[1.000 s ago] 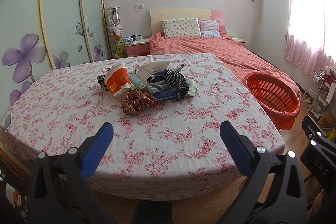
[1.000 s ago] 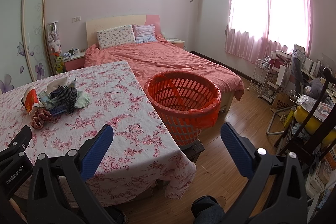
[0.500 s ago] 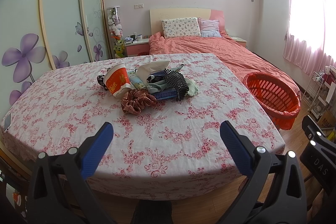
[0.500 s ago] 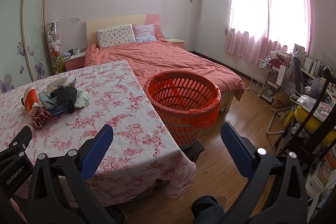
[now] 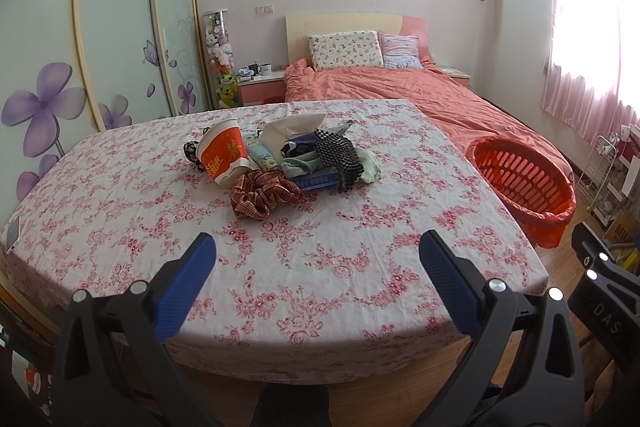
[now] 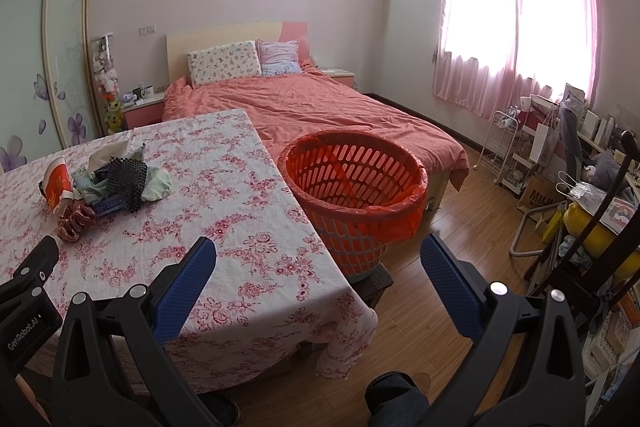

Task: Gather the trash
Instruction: 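Grasp the red paper cup with the left tool while the right tool grasps the black mesh cylinder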

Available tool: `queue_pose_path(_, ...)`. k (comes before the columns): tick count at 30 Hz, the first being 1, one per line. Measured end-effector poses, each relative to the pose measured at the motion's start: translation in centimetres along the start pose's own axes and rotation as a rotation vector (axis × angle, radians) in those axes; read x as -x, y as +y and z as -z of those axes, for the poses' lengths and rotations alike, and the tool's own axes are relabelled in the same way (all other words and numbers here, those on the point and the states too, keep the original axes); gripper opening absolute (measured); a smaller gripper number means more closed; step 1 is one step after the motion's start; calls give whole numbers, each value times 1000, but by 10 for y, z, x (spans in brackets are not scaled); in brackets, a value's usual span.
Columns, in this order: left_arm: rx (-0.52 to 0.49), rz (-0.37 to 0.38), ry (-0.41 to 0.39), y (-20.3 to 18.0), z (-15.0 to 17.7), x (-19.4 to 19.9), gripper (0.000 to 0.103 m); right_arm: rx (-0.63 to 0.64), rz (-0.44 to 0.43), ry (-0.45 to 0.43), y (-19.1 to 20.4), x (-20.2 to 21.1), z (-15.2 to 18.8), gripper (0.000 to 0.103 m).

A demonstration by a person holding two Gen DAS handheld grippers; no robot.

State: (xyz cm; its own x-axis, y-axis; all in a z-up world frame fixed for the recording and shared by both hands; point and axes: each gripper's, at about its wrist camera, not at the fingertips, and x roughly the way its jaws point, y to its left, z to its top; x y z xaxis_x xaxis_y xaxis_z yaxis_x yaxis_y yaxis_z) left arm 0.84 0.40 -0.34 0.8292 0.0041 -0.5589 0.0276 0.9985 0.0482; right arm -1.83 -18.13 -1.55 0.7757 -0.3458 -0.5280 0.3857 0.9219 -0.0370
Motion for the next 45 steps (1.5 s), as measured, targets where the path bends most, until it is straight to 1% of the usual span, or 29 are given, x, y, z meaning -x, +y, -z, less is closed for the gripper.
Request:
queue_pose_path(5,36,-29,37,18,-2,-25,99,26,-21,10,17,-17,0,101)
queue_pose_path(8,72,-41,73,37,-5,-45,99,49,-47,14,27,-27,-2,101)
queue_pose_path(10,101,-68,95,54,-8,-61,99,67,-68,24,36,-34,-5,101)
queue_pose_path(12,135,-90,107,71,-14,-75,99,80,-99,36,46,-41,-8,101)
queue_pose_path(14,163,-106,106,88,-21,-89,99,89,-149,49,59,-49,-13,101)
queue_pose_path(18,190,-141,102,114,-38,-120,99,108,-239,65,89,-66,-24,100)
queue_pose_path(22,199,-146,129,129,-55,-157,99,108,-325,85,114,-80,-34,91)
queue_pose_path(23,202,-137,135,131,-58,-164,99,107,-363,97,125,-86,-37,89)
queue_pose_path(25,206,-136,155,135,-64,-181,99,110,-392,119,136,-97,-40,82)
queue_pose_path(28,211,-136,181,140,-69,-202,99,111,-464,169,159,-111,-42,77)
queue_pose_path(32,232,-129,216,147,-72,-225,99,141,-489,188,180,-126,-44,72)
queue_pose_path(34,246,-120,235,150,-71,-233,99,152,-495,202,186,-130,-44,68)
queue_pose_path(39,261,-100,258,154,-71,-249,99,159,-503,245,192,-147,-42,64)
queue_pose_path(41,266,-95,266,155,-72,-253,99,159,-510,257,192,-151,-41,60)
queue_pose_path(43,266,-90,271,155,-73,-259,98,156,-514,271,191,-155,-40,50)
queue_pose_path(45,269,-81,278,157,-73,-263,91,155,-519,275,191,-156,-39,44)
